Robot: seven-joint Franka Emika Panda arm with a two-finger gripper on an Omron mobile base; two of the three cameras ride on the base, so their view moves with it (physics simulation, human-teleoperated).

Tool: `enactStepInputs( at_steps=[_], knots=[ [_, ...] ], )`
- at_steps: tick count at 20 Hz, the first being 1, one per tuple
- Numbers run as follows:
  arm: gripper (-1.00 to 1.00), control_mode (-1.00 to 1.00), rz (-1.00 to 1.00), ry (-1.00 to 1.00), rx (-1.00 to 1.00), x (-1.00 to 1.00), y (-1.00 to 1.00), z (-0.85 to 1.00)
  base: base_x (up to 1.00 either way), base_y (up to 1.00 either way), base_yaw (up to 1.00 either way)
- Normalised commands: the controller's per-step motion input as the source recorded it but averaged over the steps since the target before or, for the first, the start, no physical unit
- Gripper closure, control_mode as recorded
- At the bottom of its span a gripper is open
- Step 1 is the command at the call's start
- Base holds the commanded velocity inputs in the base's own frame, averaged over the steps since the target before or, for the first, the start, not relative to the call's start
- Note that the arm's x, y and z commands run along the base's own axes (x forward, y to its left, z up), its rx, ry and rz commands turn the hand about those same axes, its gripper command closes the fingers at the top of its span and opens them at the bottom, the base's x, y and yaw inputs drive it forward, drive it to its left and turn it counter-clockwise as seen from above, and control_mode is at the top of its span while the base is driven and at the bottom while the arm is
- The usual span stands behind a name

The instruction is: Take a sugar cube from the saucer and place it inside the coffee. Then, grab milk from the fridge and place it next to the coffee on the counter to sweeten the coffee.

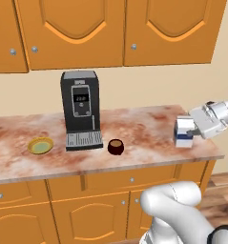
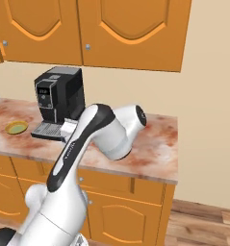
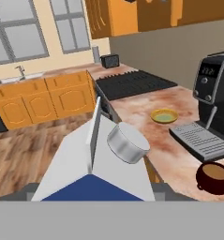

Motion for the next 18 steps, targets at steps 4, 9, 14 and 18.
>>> enactStepInputs(
  at_steps=[4, 9, 14, 18],
  knots=[
    [1.0, -1.0, 0.06, -0.04, 0.0, 0.61, 0.17, -0.43, 0.0, 0.0, 0.0],
    [1.0, -1.0, 0.01, -0.02, 0.0, 0.61, 0.26, -0.41, 0.0, 0.0, 0.0],
    [1.0, -1.0, 0.0, 0.0, 0.0, 0.57, 0.16, -0.35, 0.0, 0.0, 0.0],
    [1.0, -1.0, 0.0, 0.01, -0.01, 0.51, 0.15, -0.29, 0.0, 0.0, 0.0]
  ],
)
